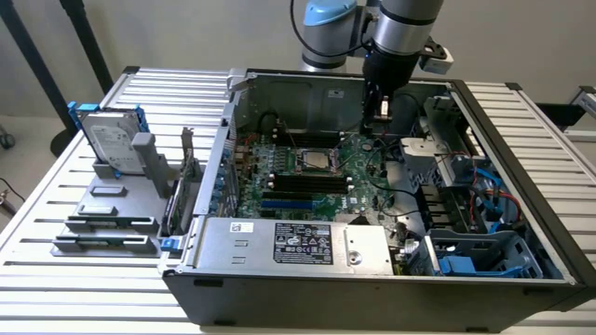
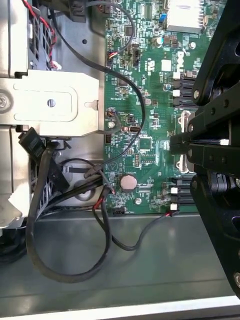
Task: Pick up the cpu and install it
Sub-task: 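Close the cpu cover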
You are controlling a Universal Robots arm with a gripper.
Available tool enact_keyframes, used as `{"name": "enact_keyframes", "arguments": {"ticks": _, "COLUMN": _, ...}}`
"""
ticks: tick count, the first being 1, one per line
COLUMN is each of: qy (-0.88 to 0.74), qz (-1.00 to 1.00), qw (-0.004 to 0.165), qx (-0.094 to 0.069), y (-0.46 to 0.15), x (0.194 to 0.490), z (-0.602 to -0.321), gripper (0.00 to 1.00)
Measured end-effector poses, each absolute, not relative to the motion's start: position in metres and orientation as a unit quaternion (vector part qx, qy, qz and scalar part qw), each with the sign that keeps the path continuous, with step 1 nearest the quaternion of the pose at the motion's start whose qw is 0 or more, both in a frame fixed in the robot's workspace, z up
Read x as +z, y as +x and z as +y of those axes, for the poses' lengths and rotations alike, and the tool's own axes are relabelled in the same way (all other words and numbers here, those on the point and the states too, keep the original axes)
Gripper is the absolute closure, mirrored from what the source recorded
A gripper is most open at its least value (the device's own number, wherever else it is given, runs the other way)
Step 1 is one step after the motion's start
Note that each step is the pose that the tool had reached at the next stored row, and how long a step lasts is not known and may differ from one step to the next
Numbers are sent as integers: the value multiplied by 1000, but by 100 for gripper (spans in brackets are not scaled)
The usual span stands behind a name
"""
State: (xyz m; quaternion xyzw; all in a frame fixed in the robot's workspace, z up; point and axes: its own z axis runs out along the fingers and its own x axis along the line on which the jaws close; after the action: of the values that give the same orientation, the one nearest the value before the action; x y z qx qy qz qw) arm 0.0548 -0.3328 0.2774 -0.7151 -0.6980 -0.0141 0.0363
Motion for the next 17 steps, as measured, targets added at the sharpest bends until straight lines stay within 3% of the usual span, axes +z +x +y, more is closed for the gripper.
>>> {"name": "enact_keyframes", "arguments": {"ticks": 17, "qy": -710, "qz": -703, "qw": 38, "qx": -13, "y": 58, "x": 249, "z": -333, "gripper": 89}}
